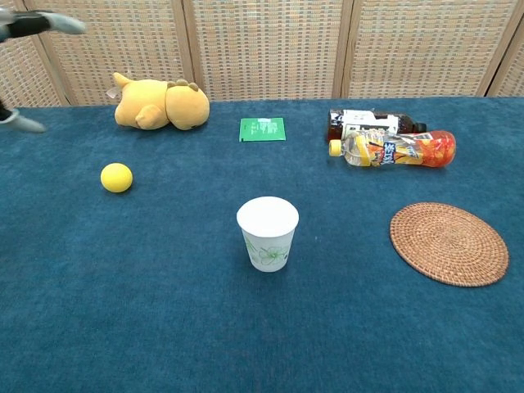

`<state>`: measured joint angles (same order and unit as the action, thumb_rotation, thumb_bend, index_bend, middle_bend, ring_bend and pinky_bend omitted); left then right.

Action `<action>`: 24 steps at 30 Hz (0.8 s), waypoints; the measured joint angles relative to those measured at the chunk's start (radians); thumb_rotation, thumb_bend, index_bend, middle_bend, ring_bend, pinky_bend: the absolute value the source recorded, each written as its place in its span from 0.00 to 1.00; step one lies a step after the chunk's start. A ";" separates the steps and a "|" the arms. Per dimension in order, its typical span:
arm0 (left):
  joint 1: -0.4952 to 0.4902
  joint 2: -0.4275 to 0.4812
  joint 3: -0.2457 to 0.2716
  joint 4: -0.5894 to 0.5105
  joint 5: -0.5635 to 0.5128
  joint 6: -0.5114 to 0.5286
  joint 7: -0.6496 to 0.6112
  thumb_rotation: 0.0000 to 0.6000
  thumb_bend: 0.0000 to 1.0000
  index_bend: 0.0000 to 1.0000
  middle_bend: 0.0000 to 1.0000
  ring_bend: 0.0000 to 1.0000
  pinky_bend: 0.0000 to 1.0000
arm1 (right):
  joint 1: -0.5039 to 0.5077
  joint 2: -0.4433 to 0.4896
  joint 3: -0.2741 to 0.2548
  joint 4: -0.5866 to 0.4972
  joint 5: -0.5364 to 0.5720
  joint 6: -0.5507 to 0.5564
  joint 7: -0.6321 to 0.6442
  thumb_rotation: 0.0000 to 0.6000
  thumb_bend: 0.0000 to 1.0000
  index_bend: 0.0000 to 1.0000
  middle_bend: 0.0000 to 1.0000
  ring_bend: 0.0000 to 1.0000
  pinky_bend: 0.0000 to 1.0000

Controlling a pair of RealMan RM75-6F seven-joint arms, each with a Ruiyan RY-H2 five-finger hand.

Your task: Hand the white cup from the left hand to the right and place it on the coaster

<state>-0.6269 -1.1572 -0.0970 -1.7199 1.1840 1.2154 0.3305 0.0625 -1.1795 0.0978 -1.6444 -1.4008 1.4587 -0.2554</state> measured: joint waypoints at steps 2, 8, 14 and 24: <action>0.070 0.020 0.026 -0.021 0.000 0.057 -0.029 1.00 0.00 0.00 0.00 0.00 0.00 | 0.029 0.000 -0.005 0.003 -0.039 -0.027 0.001 1.00 0.00 0.09 0.00 0.00 0.00; 0.219 0.080 0.089 -0.103 0.023 0.158 -0.132 1.00 0.00 0.00 0.00 0.00 0.00 | 0.149 0.025 0.001 -0.046 -0.101 -0.174 -0.013 1.00 0.00 0.09 0.00 0.00 0.00; 0.246 0.094 0.094 -0.097 0.051 0.153 -0.169 1.00 0.00 0.00 0.00 0.00 0.00 | 0.288 0.052 0.024 -0.128 -0.098 -0.378 -0.001 1.00 0.00 0.10 0.00 0.00 0.00; 0.261 0.099 0.083 -0.091 0.081 0.130 -0.173 1.00 0.00 0.00 0.00 0.00 0.00 | 0.544 0.005 0.081 -0.151 -0.077 -0.664 0.088 1.00 0.00 0.11 0.00 0.00 0.00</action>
<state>-0.3660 -1.0586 -0.0139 -1.8108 1.2646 1.3450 0.1574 0.6066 -1.1742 0.1785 -1.7952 -1.4774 0.7950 -0.1679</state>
